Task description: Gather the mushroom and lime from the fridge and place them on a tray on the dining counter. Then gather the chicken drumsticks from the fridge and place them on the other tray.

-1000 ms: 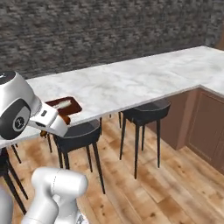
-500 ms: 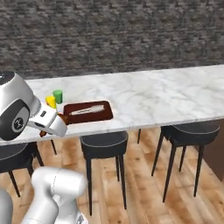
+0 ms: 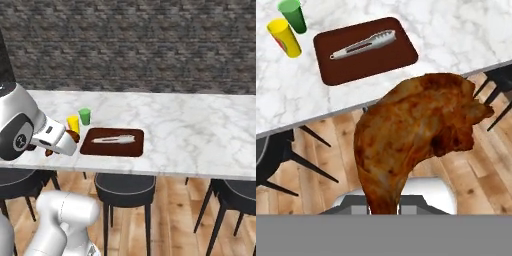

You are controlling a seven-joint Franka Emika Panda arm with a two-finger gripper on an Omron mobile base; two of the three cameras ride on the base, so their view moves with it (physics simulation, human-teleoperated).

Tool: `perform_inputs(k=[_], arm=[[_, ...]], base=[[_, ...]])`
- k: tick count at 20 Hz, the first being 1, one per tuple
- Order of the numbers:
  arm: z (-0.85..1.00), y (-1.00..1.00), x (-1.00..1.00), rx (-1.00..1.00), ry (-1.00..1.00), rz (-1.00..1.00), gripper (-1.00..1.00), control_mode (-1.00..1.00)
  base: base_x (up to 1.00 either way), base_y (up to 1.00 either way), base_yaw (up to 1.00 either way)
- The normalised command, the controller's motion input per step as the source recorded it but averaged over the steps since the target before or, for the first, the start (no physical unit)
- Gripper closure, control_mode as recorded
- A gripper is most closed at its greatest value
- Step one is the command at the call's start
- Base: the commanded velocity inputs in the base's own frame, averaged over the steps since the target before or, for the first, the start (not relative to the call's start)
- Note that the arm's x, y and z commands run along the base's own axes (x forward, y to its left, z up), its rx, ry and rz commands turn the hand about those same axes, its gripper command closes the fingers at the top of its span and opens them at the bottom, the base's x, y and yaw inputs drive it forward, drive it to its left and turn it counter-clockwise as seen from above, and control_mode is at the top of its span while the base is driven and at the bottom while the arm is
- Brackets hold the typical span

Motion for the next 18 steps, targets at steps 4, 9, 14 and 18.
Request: perform_inputs(k=[4,9,14,18], arm=[[0.0,0.0,0.0,0.0,0.0,0.0,1.0,1.0],[-0.01,-0.38,0.55,0.08,0.0,0.18,1.0,-1.0],[-0.15,-0.42,0.97,0.11,0.01,0.27,1.0,-1.0],[-0.51,-0.03,1.0,0.02,0.06,0.21,1.0,-1.0]], base=[[0.64,-0.61,0.36],[0.31,-0.26,0.13],[0.0,0.0,0.0],[0.0,0.0,0.0]])
